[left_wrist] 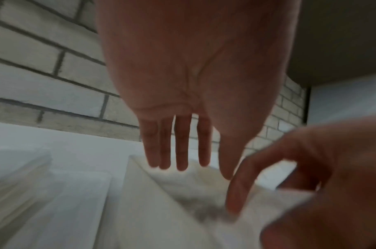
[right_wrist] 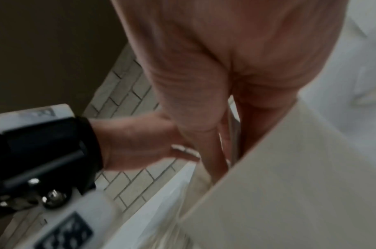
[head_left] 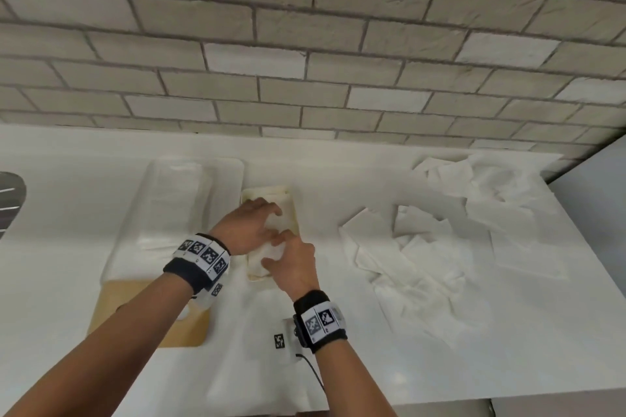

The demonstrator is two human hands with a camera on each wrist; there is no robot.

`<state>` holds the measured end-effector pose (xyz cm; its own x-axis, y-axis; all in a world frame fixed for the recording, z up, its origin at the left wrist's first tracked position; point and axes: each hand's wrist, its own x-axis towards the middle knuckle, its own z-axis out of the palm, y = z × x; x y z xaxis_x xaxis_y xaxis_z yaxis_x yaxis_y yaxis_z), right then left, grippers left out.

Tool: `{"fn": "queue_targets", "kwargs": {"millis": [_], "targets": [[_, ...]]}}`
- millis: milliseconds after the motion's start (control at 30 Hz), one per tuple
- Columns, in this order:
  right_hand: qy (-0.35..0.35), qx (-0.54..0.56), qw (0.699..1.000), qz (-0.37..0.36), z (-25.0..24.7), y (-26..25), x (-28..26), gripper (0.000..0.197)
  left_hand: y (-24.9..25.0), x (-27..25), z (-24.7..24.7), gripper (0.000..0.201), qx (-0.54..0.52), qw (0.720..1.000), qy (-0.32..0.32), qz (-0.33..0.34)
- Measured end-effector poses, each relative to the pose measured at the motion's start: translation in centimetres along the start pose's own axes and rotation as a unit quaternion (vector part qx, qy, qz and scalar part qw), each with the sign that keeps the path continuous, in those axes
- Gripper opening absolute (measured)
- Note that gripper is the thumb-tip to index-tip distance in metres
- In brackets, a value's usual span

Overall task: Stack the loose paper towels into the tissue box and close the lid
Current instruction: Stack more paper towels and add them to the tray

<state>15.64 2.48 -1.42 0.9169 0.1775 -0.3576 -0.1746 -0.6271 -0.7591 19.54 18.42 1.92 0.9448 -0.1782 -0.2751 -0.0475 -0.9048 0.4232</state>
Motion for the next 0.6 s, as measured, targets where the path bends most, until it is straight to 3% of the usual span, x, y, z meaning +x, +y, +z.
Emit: {"fn": "queue_targets", "kwargs": {"millis": [100, 233, 300, 433, 500, 600], "targets": [[0.07, 0.004, 0.996, -0.054, -3.3, 1.1, -0.4, 0.014, -0.1, 0.3, 2.0, 0.068, 0.102, 0.992, -0.073, 0.004], [0.176, -0.117, 0.976, -0.052, -9.3, 4.8, 1.3, 0.005, 0.2, 0.5, 2.8, 0.075, 0.135, 0.99, -0.052, -0.005], [0.182, -0.181, 0.966, -0.013, -11.3, 7.4, 2.9, 0.018, 0.8, 0.2, 2.6, 0.07, 0.107, 0.994, -0.01, -0.012], [0.126, -0.313, 0.94, 0.055, -13.3, 11.8, 4.6, 0.055, 4.1, -1.3, 2.2, 0.049, 0.023, 0.99, 0.139, -0.008], [0.129, -0.326, 0.935, 0.051, -13.9, 12.8, 4.9, 0.046, 5.9, -2.0, 2.5, 0.039, -0.043, 0.981, 0.189, 0.015], [0.146, -0.225, 0.961, 0.061, -15.2, 13.6, 5.5, 0.027, 8.3, -2.4, 3.7, 0.027, -0.154, 0.964, 0.216, 0.034]]}}
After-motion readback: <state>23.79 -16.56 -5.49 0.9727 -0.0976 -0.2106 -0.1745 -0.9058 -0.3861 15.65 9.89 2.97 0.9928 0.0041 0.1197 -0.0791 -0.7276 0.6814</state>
